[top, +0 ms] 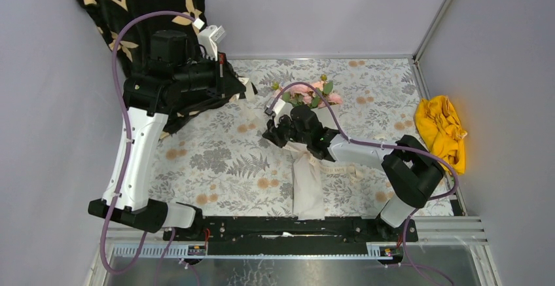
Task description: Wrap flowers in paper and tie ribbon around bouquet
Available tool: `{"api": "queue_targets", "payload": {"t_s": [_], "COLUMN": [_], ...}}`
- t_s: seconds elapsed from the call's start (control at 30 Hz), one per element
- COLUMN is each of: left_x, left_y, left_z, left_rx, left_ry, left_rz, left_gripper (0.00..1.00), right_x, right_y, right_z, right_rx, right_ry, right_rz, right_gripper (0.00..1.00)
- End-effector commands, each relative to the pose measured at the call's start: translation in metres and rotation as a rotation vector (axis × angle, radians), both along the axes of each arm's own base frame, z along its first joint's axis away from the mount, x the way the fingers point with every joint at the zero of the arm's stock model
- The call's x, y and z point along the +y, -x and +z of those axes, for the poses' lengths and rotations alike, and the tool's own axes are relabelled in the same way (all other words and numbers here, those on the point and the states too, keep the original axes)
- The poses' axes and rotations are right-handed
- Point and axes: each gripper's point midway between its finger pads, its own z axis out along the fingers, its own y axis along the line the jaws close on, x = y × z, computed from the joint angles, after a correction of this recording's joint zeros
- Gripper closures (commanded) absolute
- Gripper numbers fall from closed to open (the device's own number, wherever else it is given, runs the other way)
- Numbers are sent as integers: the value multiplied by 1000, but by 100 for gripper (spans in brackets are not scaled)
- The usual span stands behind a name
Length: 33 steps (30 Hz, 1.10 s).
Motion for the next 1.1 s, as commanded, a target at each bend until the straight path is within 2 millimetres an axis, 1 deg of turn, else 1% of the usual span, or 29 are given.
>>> {"api": "queue_targets", "payload": {"t_s": [0.0, 0.03, 0.07, 0.1, 0.13, 0.17, 0.23, 0.3, 0.33, 0.37, 0.4, 0.43, 0.47, 0.53, 0.57, 0.6, 0.63, 0.67, 0.77, 0.83, 0.87, 0.9, 0.93, 0.97, 1.0, 1.07], "left_x": [-2, -1, 3, 9, 19, 33, 60, 76, 82, 84, 82, 78, 71, 56, 45, 33, 21, 10, -24, -51, -61, -72, -79, -85, -91, -101], "left_y": [5, 6, 5, 3, -2, -7, -10, 0, 7, 13, 19, 28, 37, 53, 62, 70, 74, 72, 53, 47, 42, 34, 33, 32, 34, 39], "left_z": [12, 8, 0, -11, -29, -62, -115, -160, -177, -187, -190, -190, -188, -178, -173, -172, -173, -181, -213, -230, -235, -230, -232, -229, -229, -236], "left_rx": [-21, -11, 1, 12, 34, 81, 129, 123, 98, 50, -34, -141, -261, -463, -520, -545, -544, -498, -345, -262, -220, -244, -252, -277, -288, -295], "left_ry": [45, 42, 23, -3, -48, -117, -248, -371, -425, -459, -482, -495, -503, -464, -409, -349, -288, -238, -183, -144, -103, -44, -7, 27, 50, 69], "left_rz": [6, 14, 44, 85, 142, 213, 306, 275, 231, 185, 113, 27, -63, -157, -193, -230, -248, -228, -145, -159, -149, -145, -162, -177, -208, -255], "left_gripper": [100, 100, 100, 100, 100, 100, 100, 100, 81, 68, 57, 45, 38, 28, 24, 23, 23, 23, 24, 17, 12, 7, 5, 3, 2, 1], "right_x": [13, 10, 7, 4, -1, -6, -16, -25, -28, -32, -35, -36, -39, -44, -49, -53, -56, -58, -61, -62, -62, -62, -62, -62, -63, -64], "right_y": [-6, -5, -5, -3, -2, -1, 1, 5, 6, 7, 9, 11, 12, 13, 13, 13, 12, 12, 15, 18, 19, 20, 20, 22, 23, 24], "right_z": [36, 39, 41, 43, 46, 45, 48, 50, 48, 47, 46, 46, 45, 45, 43, 42, 44, 45, 43, 42, 41, 40, 40, 38, 37, 37], "right_rx": [-50, -54, -48, -37, -35, -26, -13, 11, 31, 51, 73, 96, 117, 157, 182, 200, 218, 237, 297, 330, 340, 355, 363, 371, 381, 394], "right_ry": [-129, -137, -145, -153, -155, -153, -155, -155, -148, -139, -137, -139, -139, -142, -135, -138, -149, -163, -194, -204, -212, -224, -236, -241, -247, -262], "right_rz": [-10, -21, -37, -55, -71, -91, -131, -163, -181, -196, -212, -224, -239, -283, -316, -345, -371, -395, -437, -452, -457, -463, -467, -470, -475, -481], "right_gripper": [91, 93, 95, 97, 99, 100, 100, 100, 100, 100, 100, 100, 100, 100, 100, 100, 100, 100, 100, 100, 100, 100, 100, 100, 100, 100]}}
